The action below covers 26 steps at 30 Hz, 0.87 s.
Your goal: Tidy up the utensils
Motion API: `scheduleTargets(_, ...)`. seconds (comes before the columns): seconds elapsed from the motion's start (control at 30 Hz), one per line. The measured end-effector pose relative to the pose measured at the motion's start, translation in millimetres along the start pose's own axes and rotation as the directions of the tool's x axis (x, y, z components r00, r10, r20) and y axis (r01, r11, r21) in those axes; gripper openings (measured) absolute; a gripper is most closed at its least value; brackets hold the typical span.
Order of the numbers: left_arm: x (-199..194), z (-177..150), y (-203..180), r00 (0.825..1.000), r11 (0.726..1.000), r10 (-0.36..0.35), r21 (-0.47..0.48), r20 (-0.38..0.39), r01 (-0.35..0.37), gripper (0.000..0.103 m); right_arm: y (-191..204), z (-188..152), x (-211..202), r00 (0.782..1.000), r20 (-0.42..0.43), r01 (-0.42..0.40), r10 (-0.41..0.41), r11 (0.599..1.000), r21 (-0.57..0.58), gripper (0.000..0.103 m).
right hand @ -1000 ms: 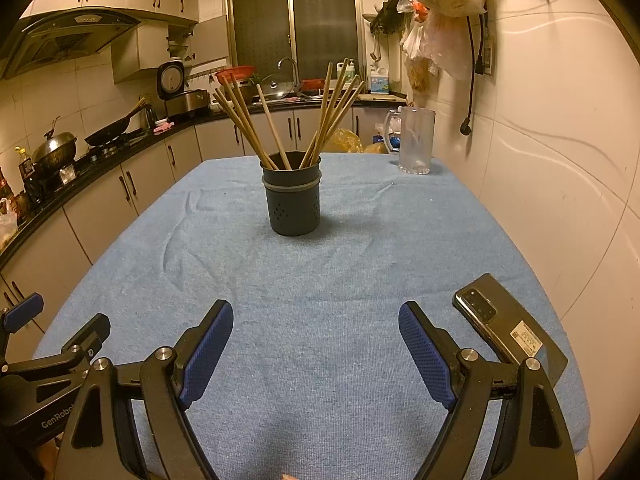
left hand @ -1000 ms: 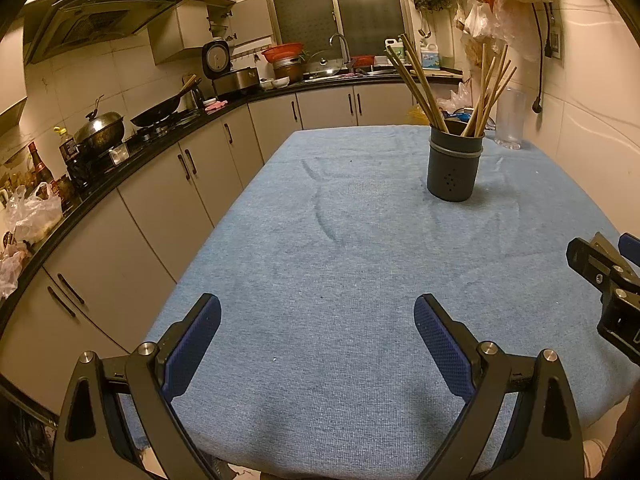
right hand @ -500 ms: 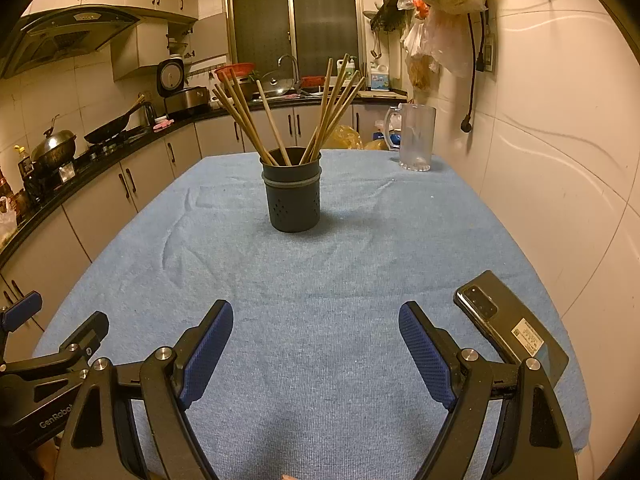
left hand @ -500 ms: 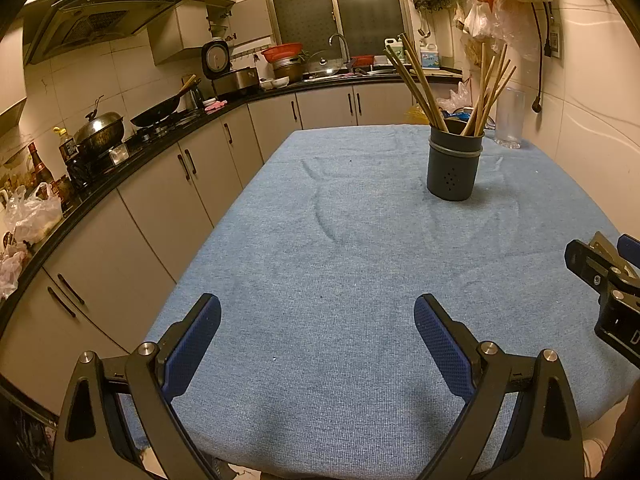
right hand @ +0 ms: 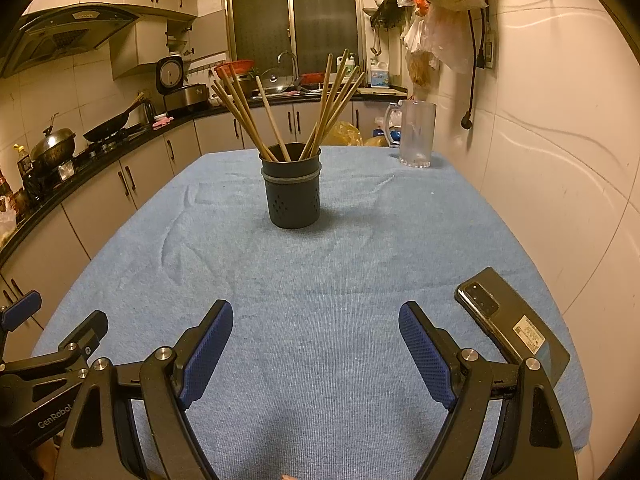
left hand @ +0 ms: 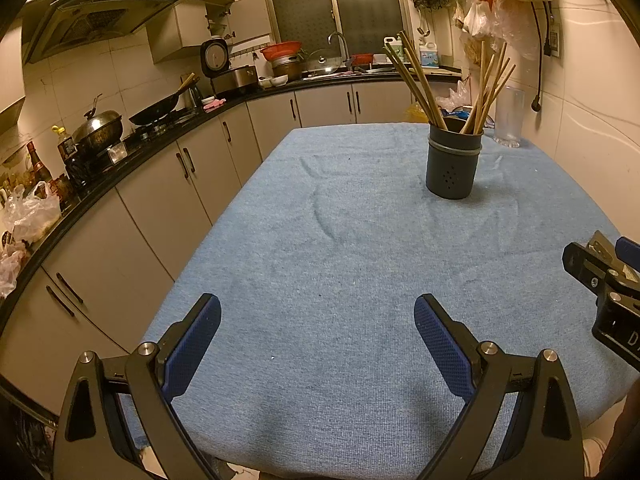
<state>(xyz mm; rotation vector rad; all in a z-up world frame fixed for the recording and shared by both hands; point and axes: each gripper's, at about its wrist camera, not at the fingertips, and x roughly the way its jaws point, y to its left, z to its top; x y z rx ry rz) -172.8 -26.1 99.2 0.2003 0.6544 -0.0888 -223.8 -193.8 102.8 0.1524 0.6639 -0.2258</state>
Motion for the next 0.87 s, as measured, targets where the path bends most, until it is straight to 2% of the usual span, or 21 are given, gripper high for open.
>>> scheduleTargets(0.43, 2, -2, -1, 1.000, 1.000, -0.005, 0.002, -0.006, 0.005, 0.097, -2, 2, 2, 1.000, -0.017, -0.001, 0.001, 1.000, 0.009, 0.088)
scheduleTargets(0.67, 15, 3, 8, 1.000, 1.000, -0.008, 0.002, -0.030, 0.008, 0.097, 2, 8, 10, 1.000, -0.031, 0.002, -0.002, 1.000, 0.000, 0.089)
scheduleTargets(0.8, 42, 11, 20, 0.995, 1.000, -0.003, -0.014, -0.098, 0.002, 0.097, -4, 14, 22, 0.998, -0.053, 0.014, -0.013, 1.000, 0.014, 0.089)
scheduleTargets(0.87, 62, 17, 29, 0.988, 0.999, -0.033, -0.030, -0.152, 0.029, 0.097, -15, 21, 36, 0.996, -0.081, 0.037, -0.034, 0.998, 0.040, 0.089)
